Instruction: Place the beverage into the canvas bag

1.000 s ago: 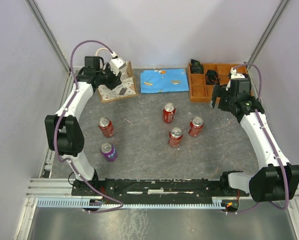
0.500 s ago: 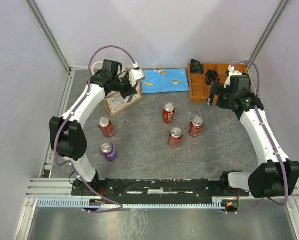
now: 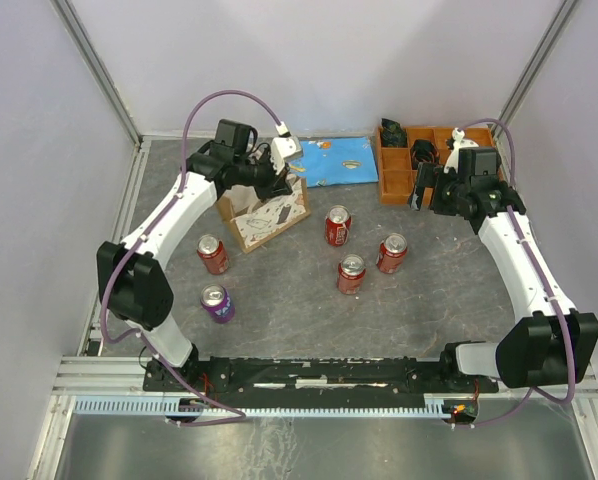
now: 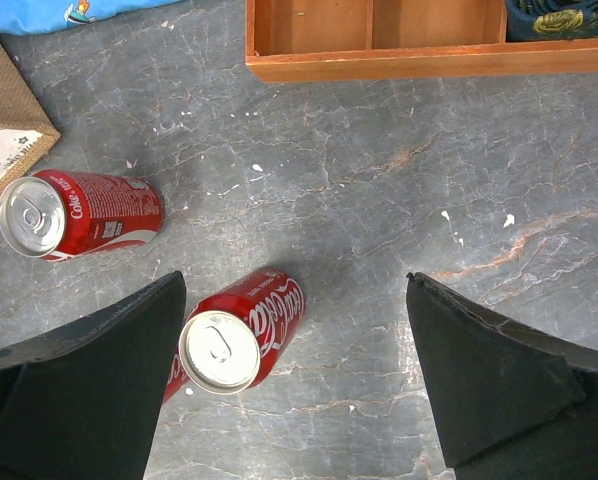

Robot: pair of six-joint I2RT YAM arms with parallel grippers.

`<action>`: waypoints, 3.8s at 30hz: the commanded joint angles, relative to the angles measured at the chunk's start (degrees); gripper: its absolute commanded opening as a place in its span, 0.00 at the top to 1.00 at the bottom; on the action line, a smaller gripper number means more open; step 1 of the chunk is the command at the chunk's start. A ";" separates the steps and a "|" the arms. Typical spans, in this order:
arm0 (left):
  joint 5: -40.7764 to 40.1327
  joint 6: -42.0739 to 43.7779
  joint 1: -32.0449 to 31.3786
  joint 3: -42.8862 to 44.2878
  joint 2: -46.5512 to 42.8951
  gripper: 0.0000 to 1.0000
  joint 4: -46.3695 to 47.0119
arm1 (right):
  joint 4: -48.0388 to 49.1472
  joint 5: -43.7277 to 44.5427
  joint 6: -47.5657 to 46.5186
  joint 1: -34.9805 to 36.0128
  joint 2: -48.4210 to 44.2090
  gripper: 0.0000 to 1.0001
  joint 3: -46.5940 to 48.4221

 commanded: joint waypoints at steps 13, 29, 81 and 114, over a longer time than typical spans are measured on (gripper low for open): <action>-6.22 -21.65 -6.60 3.61 -0.55 0.46 8.57 | 0.60 0.16 0.16 -0.08 0.02 0.01 2.35; -24.02 -28.75 -0.90 11.31 -2.92 0.18 7.61 | 0.60 0.17 0.82 -0.01 1.10 0.01 2.73; -21.77 -46.48 2.00 -14.55 -8.24 0.97 3.81 | -2.87 -1.31 0.67 0.97 -2.80 0.01 -1.69; -35.43 -68.53 -8.03 -29.99 -21.67 0.97 2.37 | -10.57 4.19 3.21 6.10 -11.76 0.01 -6.52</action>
